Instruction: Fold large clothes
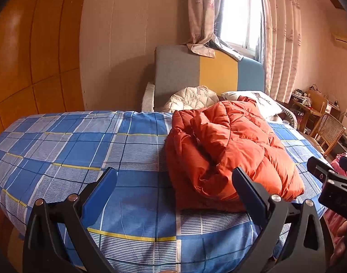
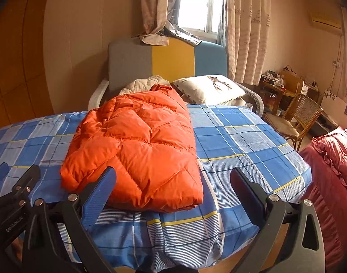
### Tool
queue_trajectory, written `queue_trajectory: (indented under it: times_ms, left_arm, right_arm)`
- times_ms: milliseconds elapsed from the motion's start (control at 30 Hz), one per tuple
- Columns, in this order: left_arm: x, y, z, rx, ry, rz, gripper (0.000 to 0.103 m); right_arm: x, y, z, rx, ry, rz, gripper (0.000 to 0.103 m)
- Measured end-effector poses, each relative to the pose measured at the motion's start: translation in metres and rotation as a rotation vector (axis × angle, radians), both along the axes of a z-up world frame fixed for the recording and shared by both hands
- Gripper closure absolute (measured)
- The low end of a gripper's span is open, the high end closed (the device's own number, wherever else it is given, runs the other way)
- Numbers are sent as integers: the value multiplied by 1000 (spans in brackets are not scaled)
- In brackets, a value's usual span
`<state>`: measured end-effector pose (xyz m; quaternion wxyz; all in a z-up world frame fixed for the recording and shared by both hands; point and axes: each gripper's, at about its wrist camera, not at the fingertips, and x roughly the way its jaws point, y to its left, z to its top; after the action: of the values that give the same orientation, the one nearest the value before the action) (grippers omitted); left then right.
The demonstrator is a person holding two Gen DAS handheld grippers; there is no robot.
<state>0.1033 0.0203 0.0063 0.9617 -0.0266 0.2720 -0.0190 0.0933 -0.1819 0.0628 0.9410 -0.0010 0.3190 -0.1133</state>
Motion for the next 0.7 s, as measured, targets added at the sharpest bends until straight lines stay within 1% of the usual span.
queue_trajectory:
  times_ms: [433,700]
  left_arm:
    - [-7,0,8,8,-27,-8,2]
    - [-6,1,8,4,-26,-11,2]
  right_arm:
    - [2,2,-1,-3,-4,1,3]
    - [4,3,-4,-2,9,4,3]
